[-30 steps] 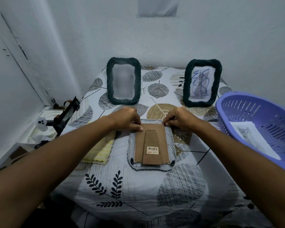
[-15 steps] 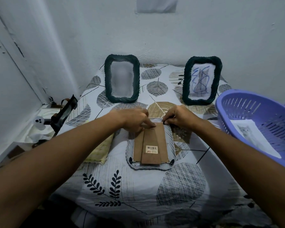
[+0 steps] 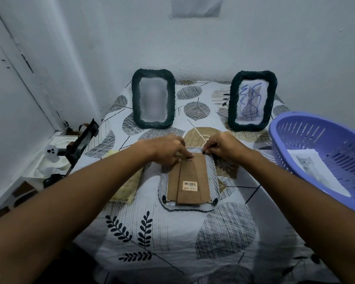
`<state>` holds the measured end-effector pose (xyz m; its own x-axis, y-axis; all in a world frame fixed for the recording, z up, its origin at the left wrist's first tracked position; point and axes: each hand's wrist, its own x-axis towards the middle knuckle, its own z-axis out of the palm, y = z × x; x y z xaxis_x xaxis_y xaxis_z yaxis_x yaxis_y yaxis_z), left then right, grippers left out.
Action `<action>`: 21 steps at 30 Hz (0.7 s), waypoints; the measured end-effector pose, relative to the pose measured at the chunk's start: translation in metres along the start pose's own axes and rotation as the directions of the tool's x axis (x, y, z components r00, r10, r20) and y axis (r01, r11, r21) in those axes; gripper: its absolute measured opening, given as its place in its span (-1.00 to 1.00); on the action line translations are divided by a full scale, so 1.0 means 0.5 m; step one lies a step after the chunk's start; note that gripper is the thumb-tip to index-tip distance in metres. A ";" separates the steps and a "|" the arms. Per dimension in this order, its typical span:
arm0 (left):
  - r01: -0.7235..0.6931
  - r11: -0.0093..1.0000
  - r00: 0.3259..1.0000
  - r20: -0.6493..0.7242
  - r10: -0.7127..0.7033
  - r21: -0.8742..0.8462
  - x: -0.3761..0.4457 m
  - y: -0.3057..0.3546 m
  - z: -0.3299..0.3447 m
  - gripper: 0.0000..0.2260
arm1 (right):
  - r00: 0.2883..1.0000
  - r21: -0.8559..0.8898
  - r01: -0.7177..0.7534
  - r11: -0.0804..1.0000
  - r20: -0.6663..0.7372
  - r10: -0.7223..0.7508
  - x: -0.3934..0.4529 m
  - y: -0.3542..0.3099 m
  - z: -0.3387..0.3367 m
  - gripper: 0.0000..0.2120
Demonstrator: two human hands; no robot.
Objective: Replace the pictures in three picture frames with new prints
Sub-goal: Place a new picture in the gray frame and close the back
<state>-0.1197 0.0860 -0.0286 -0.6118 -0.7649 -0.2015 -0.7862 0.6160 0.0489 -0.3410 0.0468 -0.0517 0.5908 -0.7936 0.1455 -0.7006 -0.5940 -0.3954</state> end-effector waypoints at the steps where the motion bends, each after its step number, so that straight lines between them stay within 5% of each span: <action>1: -0.001 1.000 1.000 -0.001 0.001 0.002 -0.002 -0.001 0.002 -0.63 | 1.000 -0.001 0.003 1.000 0.000 -0.003 -0.001 -0.001 -0.001 -0.88; 6: 0.013 0.999 0.999 -0.046 -0.015 -0.048 -0.011 -0.001 0.008 -0.65 | 1.000 -0.003 -0.003 1.000 0.009 0.003 -0.001 -0.006 -0.004 -0.88; 12: 0.087 0.953 0.905 -0.378 -0.197 -0.290 -0.087 -0.001 0.056 -0.73 | 0.997 0.023 -0.072 0.997 -0.034 0.072 -0.012 -0.012 0.005 -0.88; 21: 0.171 0.941 0.860 -0.421 -0.288 -0.294 -0.123 0.036 0.104 -0.51 | 0.915 0.061 -0.338 0.939 -0.211 0.343 -0.049 -0.059 0.033 -0.84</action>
<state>-0.0914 0.1540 -0.0661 -0.3367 -0.9145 0.2241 -0.8695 0.3934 0.2988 -0.3283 0.0860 -0.0586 0.2161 -0.9579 0.1889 -0.8333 -0.2818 -0.4756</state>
